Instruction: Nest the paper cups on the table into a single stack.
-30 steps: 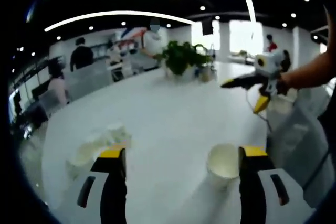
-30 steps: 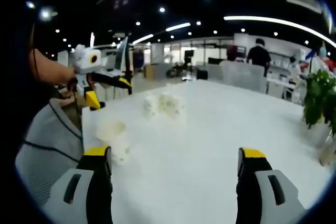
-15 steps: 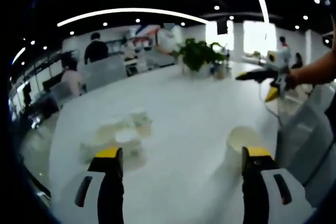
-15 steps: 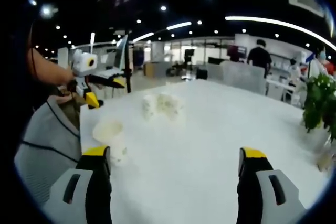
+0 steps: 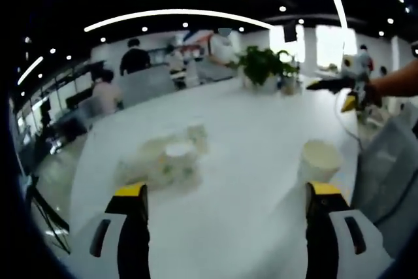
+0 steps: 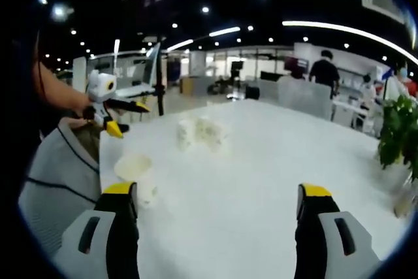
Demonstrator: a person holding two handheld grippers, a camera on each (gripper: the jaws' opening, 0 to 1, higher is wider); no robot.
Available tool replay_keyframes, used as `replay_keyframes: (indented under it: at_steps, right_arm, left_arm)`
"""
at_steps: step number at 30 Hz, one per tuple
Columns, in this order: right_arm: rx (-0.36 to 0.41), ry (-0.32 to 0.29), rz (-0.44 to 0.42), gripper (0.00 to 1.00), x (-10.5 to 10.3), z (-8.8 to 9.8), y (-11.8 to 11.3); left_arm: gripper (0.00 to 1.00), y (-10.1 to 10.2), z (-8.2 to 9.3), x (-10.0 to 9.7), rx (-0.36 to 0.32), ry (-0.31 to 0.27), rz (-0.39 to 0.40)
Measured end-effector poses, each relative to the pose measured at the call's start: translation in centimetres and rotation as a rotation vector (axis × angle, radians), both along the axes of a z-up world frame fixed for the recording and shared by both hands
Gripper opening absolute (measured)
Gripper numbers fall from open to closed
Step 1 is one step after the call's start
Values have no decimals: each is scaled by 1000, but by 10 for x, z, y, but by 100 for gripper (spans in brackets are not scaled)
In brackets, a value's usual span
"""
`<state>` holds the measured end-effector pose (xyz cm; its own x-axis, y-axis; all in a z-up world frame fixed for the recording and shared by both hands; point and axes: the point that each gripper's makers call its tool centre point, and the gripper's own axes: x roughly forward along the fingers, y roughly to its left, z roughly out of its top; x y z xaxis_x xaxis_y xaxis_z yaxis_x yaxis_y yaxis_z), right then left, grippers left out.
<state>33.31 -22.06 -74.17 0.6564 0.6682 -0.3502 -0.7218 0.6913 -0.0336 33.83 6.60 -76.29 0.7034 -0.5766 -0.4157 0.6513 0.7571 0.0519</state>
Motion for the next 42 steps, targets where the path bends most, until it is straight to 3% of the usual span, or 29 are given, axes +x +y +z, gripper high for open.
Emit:
replay_keyframes:
  at_steps: [15,27,42]
  right_arm:
    - [-4,3,5,100,0,-1,1]
    - [-11,18,11,100,-4,-6,2]
    - [-5,31,12,100,-6,-11,5]
  left_arm:
    - [99,14,6,3,3,-15,28]
    - [98,27,3,10,37,16,18]
    - [99,29,8,30,153,31,-104]
